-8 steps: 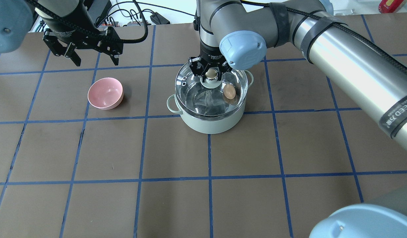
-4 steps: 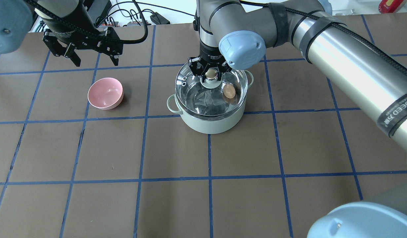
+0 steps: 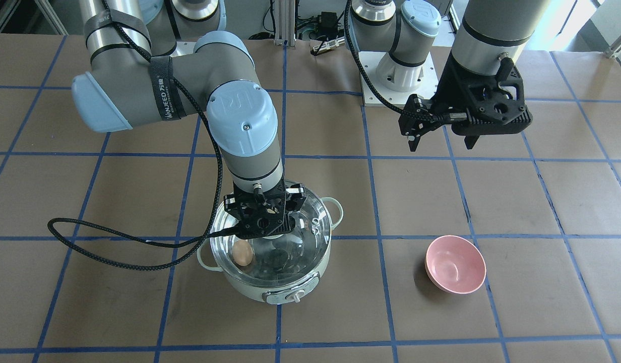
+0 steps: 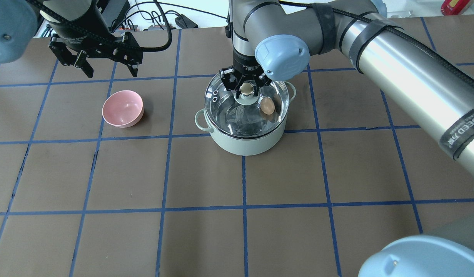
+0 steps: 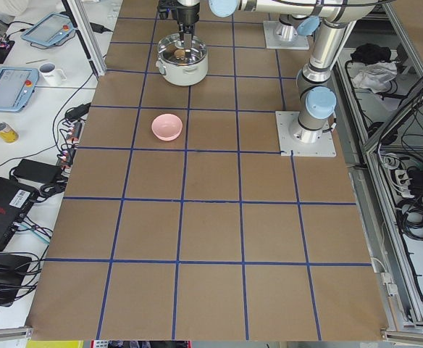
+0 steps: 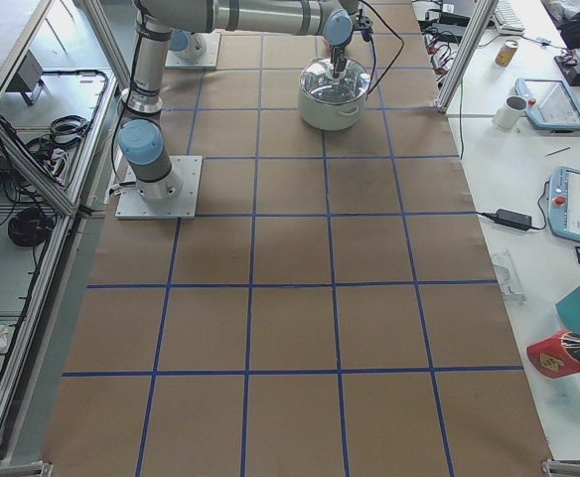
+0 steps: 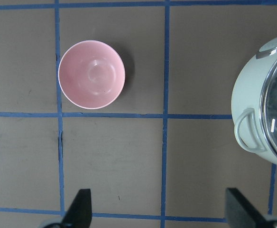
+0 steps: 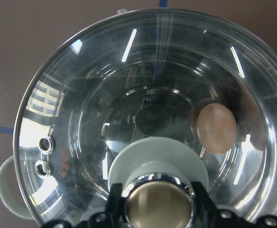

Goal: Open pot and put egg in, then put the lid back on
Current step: 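Lower the glass lid onto the pot with the right gripper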

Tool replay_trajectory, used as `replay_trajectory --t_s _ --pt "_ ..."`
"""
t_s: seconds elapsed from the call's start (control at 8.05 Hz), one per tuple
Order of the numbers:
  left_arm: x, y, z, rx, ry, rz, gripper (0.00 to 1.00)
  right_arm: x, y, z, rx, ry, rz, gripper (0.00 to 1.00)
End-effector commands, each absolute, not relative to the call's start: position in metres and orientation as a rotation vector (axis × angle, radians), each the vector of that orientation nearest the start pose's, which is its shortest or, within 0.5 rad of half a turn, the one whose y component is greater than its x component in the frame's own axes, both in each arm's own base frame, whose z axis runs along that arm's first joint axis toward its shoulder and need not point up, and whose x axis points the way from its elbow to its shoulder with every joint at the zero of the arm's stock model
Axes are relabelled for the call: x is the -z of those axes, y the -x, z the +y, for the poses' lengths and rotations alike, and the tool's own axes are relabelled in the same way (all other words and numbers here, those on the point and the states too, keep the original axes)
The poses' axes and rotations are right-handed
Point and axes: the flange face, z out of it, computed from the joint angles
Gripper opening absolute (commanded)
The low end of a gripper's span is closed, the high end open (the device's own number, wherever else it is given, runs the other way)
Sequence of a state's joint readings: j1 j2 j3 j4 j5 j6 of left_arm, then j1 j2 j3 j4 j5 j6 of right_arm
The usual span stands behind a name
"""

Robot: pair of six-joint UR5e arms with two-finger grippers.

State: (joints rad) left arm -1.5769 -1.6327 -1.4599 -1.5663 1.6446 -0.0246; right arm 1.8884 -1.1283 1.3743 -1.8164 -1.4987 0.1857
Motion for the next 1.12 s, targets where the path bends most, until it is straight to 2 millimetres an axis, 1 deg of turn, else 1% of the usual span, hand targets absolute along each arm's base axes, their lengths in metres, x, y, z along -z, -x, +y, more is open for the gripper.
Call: replay_trajectory --t_s 0.0,0.75,0.87,0.99 --pt "-0.511 0.130 -0.521 0.079 0.029 3.065 1.00 -0.353 -0.339 -0.583 -0.053 0.202 3.069 0.00" --pt "-0.511 0.130 -0.520 0.077 0.029 3.063 1.00 -0.358 -0.341 -0.582 -0.088 0.205 3.072 0.00" --pt "-0.511 0.130 -0.520 0.077 0.029 3.063 1.00 -0.361 -0.341 -0.583 -0.080 0.208 3.073 0.00" --pt "-0.511 0.130 -0.520 0.077 0.029 3.063 1.00 -0.368 -0.342 -0.584 -0.085 0.208 3.073 0.00"
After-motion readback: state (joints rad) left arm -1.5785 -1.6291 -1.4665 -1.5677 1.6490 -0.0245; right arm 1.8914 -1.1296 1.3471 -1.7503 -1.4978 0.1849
